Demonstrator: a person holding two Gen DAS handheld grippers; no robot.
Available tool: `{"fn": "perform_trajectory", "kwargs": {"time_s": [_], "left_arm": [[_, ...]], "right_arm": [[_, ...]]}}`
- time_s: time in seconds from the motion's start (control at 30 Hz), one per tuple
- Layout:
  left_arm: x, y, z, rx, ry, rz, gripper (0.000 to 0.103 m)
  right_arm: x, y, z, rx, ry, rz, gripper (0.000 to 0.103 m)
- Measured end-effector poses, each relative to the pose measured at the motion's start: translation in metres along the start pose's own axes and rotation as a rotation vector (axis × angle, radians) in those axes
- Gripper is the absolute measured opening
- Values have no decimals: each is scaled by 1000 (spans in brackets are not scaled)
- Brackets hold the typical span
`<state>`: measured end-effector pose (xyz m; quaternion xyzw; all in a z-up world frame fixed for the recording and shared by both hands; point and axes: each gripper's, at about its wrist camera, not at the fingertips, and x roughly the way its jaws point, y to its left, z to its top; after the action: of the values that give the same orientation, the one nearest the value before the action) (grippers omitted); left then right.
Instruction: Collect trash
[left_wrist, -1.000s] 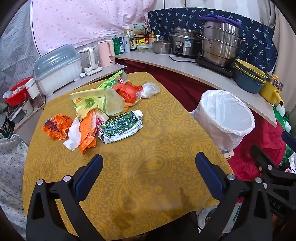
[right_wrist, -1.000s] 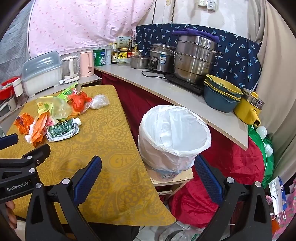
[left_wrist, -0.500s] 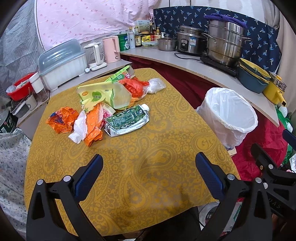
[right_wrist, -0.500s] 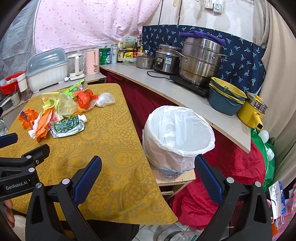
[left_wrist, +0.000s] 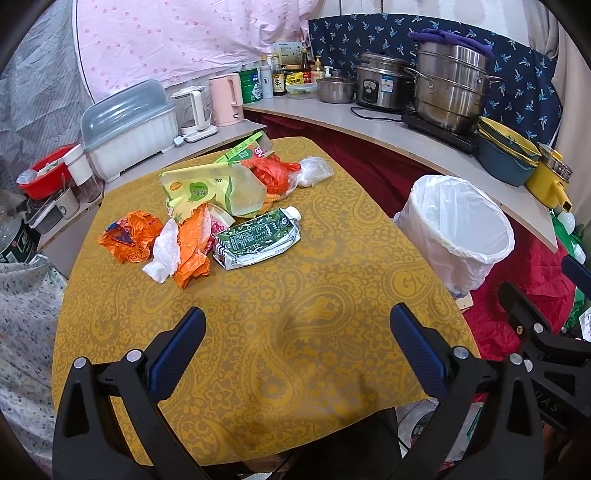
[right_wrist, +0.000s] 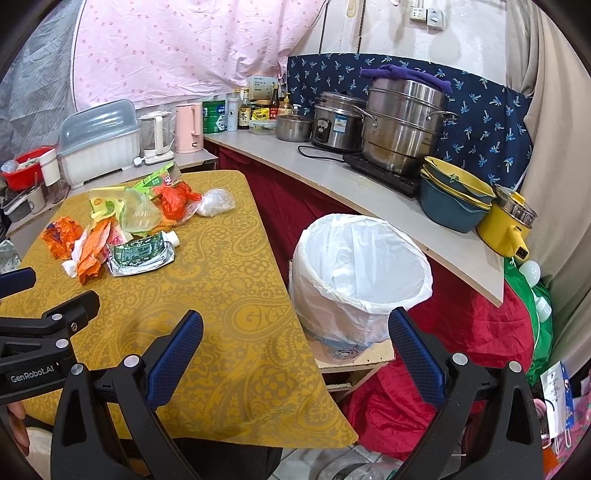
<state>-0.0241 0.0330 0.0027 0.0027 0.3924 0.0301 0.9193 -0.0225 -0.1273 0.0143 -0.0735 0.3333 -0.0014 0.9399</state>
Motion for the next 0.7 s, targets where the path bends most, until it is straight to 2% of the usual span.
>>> {"fn": "perform_trajectory", "kwargs": {"time_s": [0.7], "left_arm": [[-2, -9, 1, 14, -10, -8, 95]], "right_arm": [[-2, -5, -1, 9, -3, 0, 96]]}}
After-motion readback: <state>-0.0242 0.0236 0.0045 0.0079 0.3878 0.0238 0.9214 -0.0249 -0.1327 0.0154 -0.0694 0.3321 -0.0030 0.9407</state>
